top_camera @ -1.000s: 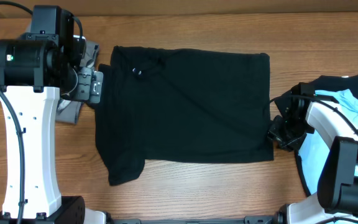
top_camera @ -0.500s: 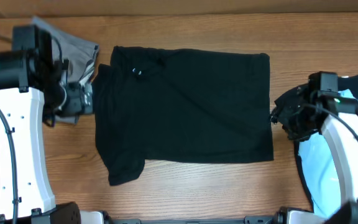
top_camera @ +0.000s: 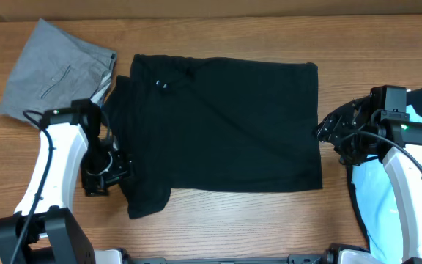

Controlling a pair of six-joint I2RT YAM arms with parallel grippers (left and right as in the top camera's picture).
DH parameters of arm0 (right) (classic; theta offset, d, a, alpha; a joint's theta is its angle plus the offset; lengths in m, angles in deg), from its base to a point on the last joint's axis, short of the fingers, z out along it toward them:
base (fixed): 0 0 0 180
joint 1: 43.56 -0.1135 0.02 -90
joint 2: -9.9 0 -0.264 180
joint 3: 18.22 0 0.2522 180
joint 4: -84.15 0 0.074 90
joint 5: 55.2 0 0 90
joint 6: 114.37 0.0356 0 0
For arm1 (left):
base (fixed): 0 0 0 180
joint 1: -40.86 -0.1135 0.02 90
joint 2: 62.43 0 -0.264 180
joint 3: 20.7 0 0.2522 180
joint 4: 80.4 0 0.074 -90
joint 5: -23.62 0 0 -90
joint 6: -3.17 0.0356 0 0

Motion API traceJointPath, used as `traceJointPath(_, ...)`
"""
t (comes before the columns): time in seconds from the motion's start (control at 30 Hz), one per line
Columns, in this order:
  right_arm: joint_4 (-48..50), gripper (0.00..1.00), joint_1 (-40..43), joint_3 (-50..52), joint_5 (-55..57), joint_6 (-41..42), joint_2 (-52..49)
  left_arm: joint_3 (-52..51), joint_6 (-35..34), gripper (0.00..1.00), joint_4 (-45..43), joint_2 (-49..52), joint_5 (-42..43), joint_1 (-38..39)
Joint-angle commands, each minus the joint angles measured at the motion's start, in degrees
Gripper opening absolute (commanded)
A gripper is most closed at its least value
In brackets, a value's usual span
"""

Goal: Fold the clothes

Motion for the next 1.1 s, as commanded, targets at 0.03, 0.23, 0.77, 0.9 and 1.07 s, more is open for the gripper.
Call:
traceJointPath(0.03,1.0,0.78,0.2,-1.0,-0.5,-0.2,0.5,-3.2,-3.8,0.67,-4.3,-0.4,3.6,0.0)
traceJointPath(0.23,1.9,0.79,0.2,-1.0,-0.5,-0.2,0.5,-11.9,-10.4,0.68,-13.7,-0.4,7.1,0.1)
traceJointPath(0.77,2.3,0.80,0.2,-1.0,-0.5,-0.2,0.5,-26.3,-14.0,0.30,-22.4,-0.4,10.0,0.1)
traceJointPath(0.9,2.2,0.80,0.2,-1.0,-0.5,-0.2,0.5,-26.3,-13.9,0.23,-22.8,-0.4,10.0,0.1)
traceJointPath(1.07,2.2,0.80,0.2,-1.0,-0.5,-0.2,0.5,-26.2,-13.3,0.40,-22.5,-0.4,10.0,0.0)
